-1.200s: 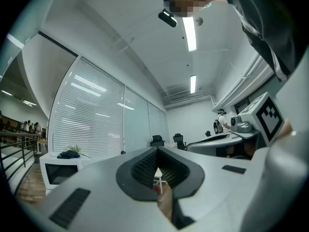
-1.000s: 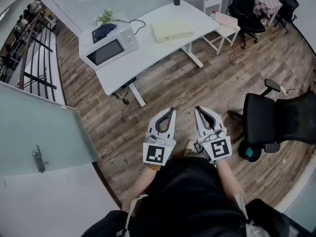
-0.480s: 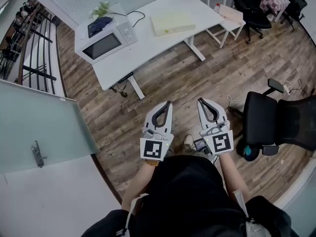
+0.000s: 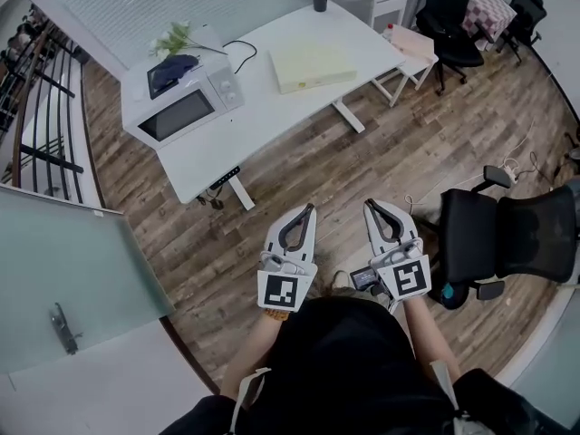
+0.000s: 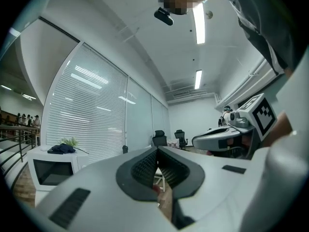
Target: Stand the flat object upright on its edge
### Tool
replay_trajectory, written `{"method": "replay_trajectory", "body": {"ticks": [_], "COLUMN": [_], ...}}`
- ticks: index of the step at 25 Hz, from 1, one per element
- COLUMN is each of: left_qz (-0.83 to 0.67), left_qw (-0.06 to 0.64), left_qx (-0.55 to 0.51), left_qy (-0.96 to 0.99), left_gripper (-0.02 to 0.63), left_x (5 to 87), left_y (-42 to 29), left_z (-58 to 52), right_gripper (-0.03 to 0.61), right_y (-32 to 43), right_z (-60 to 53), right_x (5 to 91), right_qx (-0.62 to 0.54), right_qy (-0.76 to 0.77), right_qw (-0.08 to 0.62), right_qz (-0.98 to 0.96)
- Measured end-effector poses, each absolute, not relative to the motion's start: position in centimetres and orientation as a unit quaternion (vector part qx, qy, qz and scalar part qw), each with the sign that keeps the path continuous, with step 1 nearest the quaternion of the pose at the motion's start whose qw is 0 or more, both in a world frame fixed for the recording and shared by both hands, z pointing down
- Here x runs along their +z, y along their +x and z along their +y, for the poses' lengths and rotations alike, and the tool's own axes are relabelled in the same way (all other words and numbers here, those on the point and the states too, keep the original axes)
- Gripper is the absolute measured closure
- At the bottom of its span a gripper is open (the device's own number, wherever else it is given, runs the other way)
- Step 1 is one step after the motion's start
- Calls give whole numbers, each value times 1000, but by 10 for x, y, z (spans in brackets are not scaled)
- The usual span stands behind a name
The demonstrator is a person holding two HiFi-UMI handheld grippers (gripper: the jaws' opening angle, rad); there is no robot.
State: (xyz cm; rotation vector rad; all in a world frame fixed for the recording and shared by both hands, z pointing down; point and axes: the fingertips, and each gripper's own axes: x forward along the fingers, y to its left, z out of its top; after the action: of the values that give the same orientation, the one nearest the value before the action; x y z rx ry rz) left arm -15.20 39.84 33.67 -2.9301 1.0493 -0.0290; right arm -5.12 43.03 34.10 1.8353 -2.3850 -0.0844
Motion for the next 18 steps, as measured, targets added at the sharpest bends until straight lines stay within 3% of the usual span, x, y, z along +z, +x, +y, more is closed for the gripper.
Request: {"method": "replay_trajectory", "body": {"ticks": [18], "left_qz": [314], "left_qw": [15], "left_qx": [-25], "left_qy": [-949], "left_gripper": [607], "left_x": [345], "left_y": [-140], "left_z": [283], "right_gripper": [570], "right_y": [1], "right_z": [326], "right_x": [349], "right_qx": [-33], "right_qy": [657], "right_qw": [74], "right_qz": [-750]}}
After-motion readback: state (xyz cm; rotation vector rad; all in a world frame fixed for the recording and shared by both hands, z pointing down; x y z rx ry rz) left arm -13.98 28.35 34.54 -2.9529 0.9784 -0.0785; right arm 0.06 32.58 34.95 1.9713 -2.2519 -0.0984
